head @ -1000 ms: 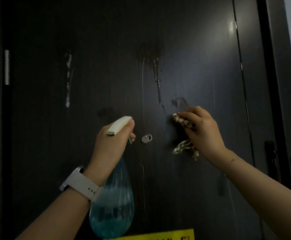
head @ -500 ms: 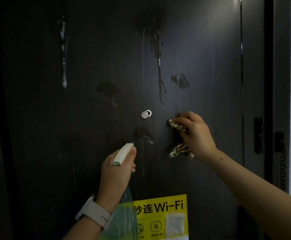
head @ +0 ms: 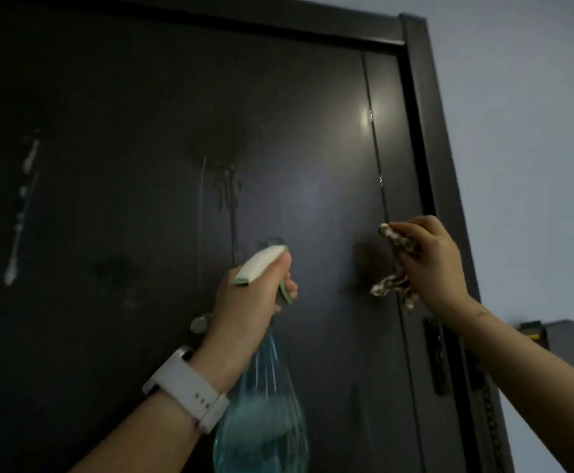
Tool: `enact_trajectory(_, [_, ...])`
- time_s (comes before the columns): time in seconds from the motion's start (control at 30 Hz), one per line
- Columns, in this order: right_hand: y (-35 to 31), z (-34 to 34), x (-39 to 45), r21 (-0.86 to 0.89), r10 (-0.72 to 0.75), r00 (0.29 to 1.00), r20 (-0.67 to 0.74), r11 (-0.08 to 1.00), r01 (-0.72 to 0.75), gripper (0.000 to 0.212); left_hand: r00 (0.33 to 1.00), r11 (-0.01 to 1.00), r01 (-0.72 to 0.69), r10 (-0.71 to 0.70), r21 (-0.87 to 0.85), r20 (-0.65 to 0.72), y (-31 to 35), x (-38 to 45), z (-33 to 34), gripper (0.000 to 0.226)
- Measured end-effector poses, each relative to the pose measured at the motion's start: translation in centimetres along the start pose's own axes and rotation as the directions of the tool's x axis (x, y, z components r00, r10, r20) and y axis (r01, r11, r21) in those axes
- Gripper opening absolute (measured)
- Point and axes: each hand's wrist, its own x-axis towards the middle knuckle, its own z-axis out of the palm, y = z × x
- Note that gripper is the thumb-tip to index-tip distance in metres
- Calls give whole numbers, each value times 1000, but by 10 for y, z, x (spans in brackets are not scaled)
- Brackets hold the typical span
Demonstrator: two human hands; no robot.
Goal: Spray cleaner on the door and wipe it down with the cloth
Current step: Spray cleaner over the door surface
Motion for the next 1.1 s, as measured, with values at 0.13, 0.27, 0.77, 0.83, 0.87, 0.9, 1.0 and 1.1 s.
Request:
enact_trajectory(0.13, [33,7,16,13,61,998,22,998,-61,27,996,995,-92,92,50,0,26,51,38,35])
enact_trajectory(0.27, [45,25,10,45,79,996,49,996,-81,25,983,985,-161,165,62,-76,53,88,61,29])
enact_trajectory(0.77, [59,40,0,33,41,999,8,999,-41,33,972,986,-155,162,59,-172,38,92,75,33])
enact_trajectory(0.83, [57,37,0,31,45,999,10,998,-45,31,980,991,-129,134,45,-148,32,80,73,30])
enact_trajectory(0.87, [56,36,-3,36,46,999,10,998,-46,30,984,993,-115,117,29,-135,27,73,71,29])
enact_trajectory(0.9, [54,34,-7,42,39,999,8,998,-39,30,987,995,-100,101,17,-122,22,66,69,28])
enact_trajectory(1.0, [47,29,-32,63,7,1000,-1,998,-7,31,997,999,-42,43,18,-66,-2,41,64,27])
enact_trajectory(1.1, [42,26,-63,85,-5,1000,26,996,3,34,999,999,35,-35,9,11,-33,11,66,24])
